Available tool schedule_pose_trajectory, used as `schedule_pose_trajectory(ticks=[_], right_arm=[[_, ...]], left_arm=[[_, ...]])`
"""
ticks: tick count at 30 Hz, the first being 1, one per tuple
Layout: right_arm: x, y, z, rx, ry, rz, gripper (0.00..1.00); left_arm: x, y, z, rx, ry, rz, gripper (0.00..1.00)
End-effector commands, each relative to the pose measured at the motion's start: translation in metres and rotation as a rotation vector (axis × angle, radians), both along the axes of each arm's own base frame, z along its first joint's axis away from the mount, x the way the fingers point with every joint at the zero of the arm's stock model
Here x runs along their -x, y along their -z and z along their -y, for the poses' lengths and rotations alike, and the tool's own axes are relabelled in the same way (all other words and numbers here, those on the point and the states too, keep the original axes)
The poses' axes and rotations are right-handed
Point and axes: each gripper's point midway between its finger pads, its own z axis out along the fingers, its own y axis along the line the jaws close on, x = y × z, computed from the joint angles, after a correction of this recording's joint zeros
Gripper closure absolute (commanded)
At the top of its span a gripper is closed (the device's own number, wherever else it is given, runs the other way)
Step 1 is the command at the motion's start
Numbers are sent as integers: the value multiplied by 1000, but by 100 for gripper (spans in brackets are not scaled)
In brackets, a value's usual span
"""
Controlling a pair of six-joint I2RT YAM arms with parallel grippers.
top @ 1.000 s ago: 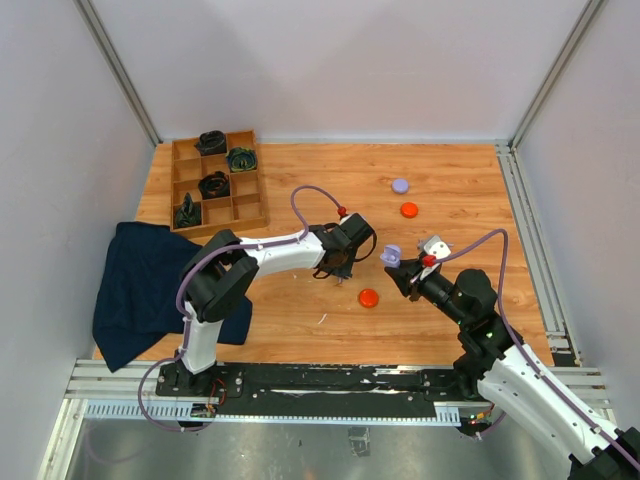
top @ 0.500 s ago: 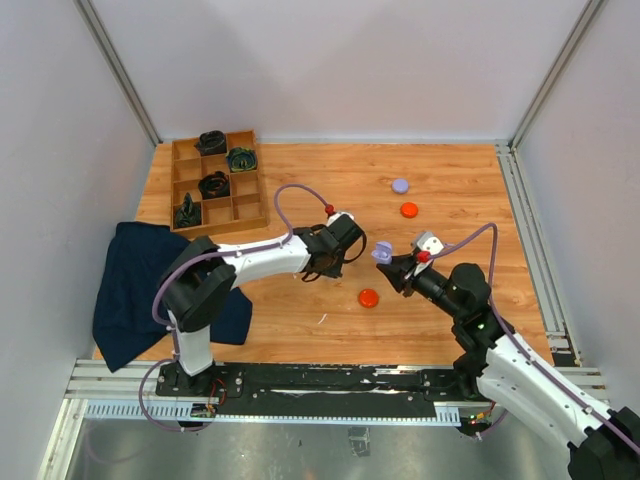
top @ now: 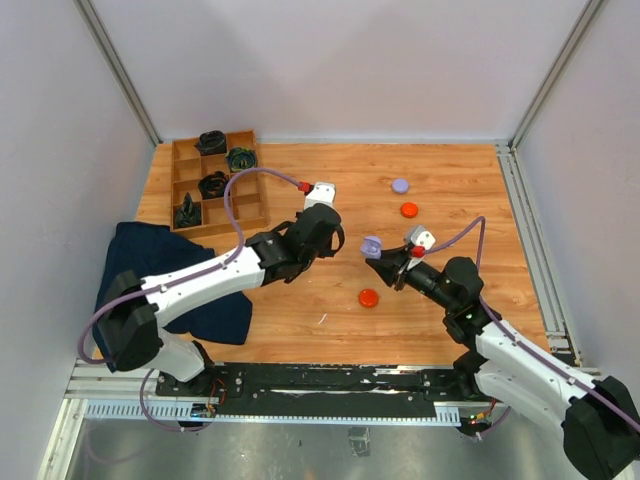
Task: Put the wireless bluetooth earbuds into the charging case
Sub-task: Pick up the earbud from the center of the board.
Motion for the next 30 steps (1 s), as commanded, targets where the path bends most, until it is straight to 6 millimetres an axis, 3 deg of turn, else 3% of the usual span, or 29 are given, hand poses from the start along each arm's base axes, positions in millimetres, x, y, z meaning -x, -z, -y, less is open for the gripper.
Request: schedule_pose_trajectory(ticks=[1,7,13,30], right_arm=[[2,-21,-11,-66,-52,72,96],[2,-26,-18,-82,-88,89,95],[9,-33,-25,-113,-143,123,95],[26,-78,-36,-180,-267,243,95]], left_arm=[[0,-47,7,74,5,176,78],[17,-94,17,203,76,306,78],[36,-127,27,320,171,395,78],[75,-162,53,476,372,545,78]])
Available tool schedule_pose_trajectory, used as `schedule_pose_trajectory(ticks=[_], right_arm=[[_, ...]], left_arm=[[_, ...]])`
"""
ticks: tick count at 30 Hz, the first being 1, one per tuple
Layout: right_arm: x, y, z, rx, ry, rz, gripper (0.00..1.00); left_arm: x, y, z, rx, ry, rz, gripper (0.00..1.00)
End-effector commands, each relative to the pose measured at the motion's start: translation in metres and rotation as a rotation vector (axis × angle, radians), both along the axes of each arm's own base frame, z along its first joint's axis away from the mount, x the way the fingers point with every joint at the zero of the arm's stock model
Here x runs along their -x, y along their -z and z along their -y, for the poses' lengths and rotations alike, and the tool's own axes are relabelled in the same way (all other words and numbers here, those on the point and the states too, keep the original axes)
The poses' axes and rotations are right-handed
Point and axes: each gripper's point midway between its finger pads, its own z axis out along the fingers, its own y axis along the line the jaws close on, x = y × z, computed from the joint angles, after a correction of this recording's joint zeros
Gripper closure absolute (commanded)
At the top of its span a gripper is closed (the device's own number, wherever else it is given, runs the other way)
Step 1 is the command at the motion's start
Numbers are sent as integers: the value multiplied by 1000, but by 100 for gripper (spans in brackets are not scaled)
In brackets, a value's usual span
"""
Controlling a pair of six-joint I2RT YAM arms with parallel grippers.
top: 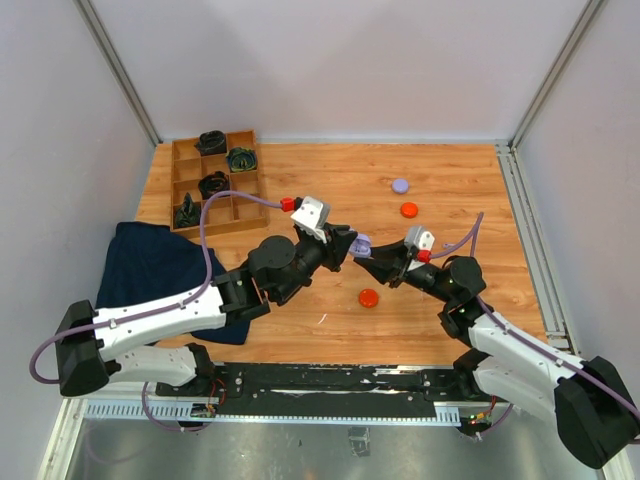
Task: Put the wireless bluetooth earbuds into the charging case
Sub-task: Place the earbud in the charging case.
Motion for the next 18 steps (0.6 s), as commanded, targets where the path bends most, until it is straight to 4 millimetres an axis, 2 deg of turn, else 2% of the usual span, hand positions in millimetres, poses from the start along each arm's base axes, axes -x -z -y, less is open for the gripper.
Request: schedule_pose_trajectory(ticks=[1,7,18], right_arm=[[10,-40,-5,-70,-52,100,95],[12,-51,-4,-89,-55,116,95],[16,-63,-3,-104,-61,135,95]], left_arm=[[12,-30,3,75,47,103,78],[17,-30,-1,83,53,129,78],[22,-26,6,77,73,156,78]])
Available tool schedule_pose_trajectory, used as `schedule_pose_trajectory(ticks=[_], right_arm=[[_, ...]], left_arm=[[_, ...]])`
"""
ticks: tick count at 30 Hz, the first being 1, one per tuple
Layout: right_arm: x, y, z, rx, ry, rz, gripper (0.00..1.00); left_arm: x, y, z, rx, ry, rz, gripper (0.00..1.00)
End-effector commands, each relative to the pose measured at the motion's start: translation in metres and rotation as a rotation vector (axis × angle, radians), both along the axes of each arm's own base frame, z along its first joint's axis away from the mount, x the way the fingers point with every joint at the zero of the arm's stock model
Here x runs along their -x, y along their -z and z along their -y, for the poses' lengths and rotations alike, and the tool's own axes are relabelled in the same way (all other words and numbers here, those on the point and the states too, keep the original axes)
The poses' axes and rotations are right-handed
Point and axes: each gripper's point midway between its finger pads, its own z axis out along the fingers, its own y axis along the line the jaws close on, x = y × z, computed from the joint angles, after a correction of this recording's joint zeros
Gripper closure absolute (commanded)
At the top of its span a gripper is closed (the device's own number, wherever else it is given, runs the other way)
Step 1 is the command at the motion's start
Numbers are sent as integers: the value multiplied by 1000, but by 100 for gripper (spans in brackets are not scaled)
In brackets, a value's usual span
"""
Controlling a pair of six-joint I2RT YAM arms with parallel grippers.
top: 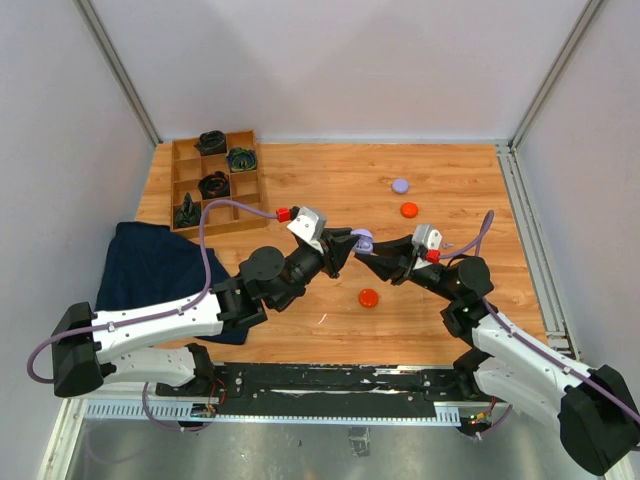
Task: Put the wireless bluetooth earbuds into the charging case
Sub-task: Place the earbud in the charging case.
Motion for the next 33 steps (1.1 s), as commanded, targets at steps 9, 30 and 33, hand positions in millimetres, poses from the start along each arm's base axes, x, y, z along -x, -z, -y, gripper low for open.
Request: schedule_pose_trajectory(ticks=[9,30,33], right_arm=[[8,-32,-2,-49,-30,73,95],[10,-31,0,-47,-25,78,95],[10,-31,0,-46,-22,81,95]], left_arm=[[7,-13,4,37,21,48,78],[5,-5,11,12,17,45,76],[5,0,8,4,9,41,75]])
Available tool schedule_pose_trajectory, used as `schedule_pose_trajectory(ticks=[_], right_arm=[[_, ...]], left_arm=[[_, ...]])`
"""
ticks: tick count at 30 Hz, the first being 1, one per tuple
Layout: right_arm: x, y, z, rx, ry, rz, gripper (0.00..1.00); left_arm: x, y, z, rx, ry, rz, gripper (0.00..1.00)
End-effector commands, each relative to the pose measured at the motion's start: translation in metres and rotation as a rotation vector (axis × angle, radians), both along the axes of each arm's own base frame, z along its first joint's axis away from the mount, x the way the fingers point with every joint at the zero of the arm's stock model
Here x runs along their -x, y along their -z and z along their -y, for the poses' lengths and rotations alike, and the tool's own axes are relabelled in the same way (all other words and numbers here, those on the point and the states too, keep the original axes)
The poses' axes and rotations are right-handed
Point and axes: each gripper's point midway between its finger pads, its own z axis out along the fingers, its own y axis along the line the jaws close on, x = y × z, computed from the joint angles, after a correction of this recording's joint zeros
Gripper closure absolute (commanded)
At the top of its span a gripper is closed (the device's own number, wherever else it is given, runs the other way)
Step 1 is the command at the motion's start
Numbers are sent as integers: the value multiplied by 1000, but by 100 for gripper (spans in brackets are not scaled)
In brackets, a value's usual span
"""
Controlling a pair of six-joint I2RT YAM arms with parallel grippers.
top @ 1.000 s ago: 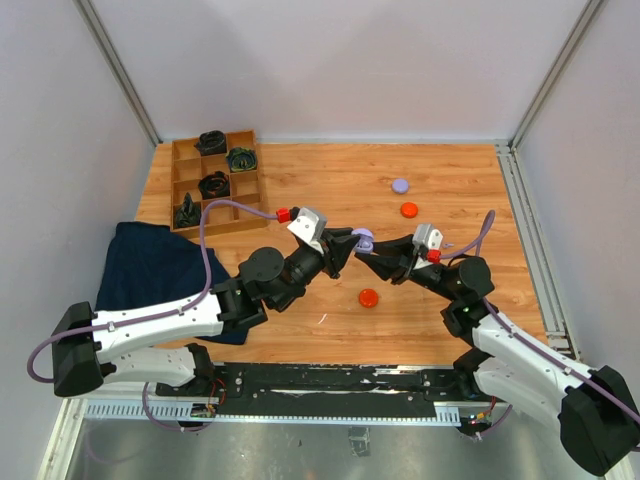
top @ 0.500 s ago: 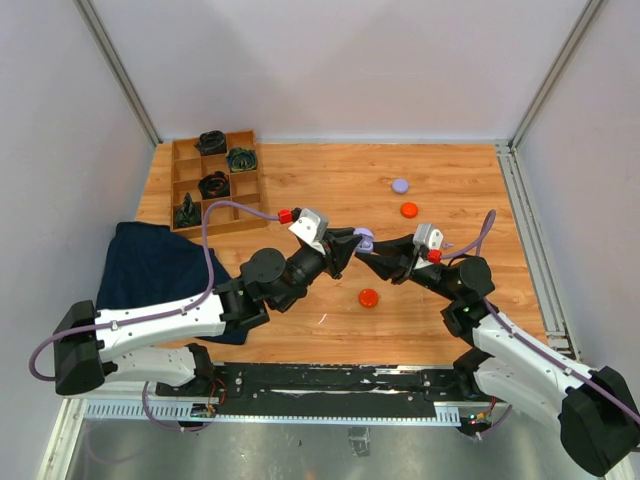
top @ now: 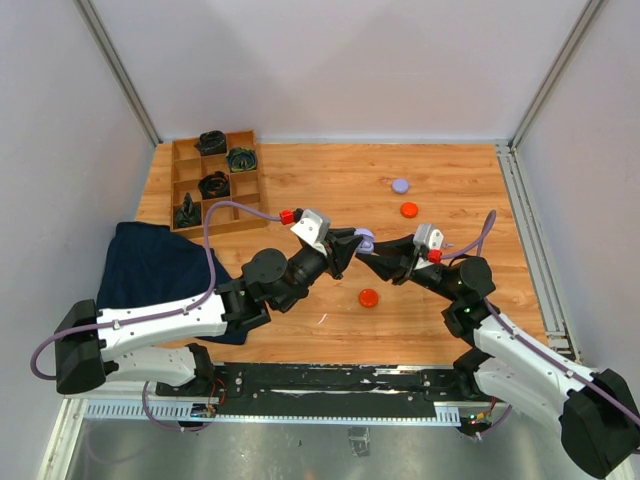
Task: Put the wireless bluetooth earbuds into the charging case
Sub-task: Place the earbud in the charging case.
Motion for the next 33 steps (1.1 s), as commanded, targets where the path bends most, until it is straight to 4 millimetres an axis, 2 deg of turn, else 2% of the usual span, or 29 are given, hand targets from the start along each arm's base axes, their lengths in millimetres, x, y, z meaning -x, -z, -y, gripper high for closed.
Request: schedule_pose_trajectory(ticks=[1,6,14,24,33], right_arm=[[8,-26,0,-44,-18,75,95],[9,-28,-1,-41,-29,79,95],[10,-26,-2,-36,-35,76,95],[6,-17,-3,-19,-26,55,95],[3,-10,-5,11,-37,21,95]], left_arm=[[3,4,0,-2,2,7,74],[0,10,3,-37,-11,-17,73],[0,12,9,-53,-3,-51,66],[7,5,2,-51,18,-93,51],[10,4,-10,-72,174,-148,34]])
